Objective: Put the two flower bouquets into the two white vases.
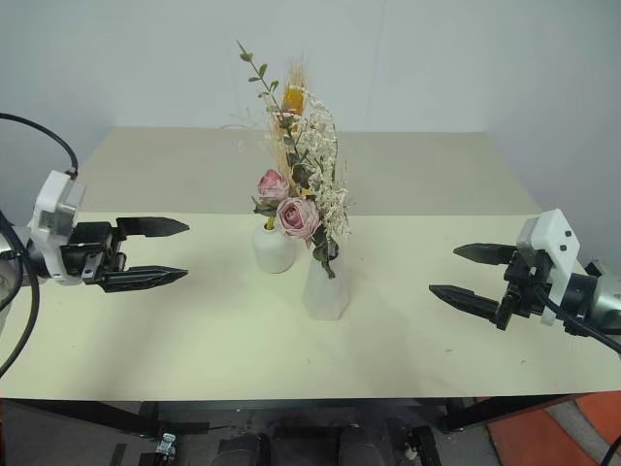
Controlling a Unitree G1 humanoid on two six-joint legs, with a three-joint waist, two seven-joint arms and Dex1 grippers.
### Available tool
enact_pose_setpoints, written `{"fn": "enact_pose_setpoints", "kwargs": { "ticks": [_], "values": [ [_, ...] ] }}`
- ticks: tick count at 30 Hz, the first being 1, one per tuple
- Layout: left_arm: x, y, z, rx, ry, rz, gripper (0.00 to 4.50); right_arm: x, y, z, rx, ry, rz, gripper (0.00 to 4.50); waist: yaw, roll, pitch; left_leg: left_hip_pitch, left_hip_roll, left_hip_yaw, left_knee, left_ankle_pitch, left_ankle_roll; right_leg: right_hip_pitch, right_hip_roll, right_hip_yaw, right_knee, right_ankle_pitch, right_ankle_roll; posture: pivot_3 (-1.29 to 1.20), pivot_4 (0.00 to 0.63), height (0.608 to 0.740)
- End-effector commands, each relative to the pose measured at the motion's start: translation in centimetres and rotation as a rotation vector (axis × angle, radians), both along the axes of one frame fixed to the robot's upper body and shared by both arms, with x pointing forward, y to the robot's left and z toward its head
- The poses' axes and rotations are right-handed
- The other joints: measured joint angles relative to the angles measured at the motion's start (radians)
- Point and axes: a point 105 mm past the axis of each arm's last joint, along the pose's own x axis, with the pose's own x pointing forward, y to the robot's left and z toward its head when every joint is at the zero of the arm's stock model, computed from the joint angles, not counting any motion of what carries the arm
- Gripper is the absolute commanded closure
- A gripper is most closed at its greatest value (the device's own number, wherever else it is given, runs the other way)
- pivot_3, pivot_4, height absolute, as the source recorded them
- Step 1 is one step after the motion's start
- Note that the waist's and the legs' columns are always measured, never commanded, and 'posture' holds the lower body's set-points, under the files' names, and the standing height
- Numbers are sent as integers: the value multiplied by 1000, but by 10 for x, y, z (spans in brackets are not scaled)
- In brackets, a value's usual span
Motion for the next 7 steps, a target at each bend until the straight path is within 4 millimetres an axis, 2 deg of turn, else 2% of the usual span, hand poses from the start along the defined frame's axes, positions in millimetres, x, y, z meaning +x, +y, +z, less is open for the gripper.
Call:
{"fn": "enact_pose_setpoints", "kwargs": {
  "ticks": [1, 7],
  "values": [
    [4, -2, 8, 7, -48, -15, 34, -2, 0, 13, 12, -58, -8, 0, 0, 0, 0, 0, 0, 0, 0, 0, 0, 0, 0, 0, 0, 0, 0, 0, 150, 740],
    [5, 2, 15, 9, -78, 11, 34, 2, 3, 11, 14, -57, 14, 0, -1, 0, 0, 0, 0, 0, 0, 0, 0, 0, 0, 0, 0, 0, 0, 0, 150, 740]
  ]
}}
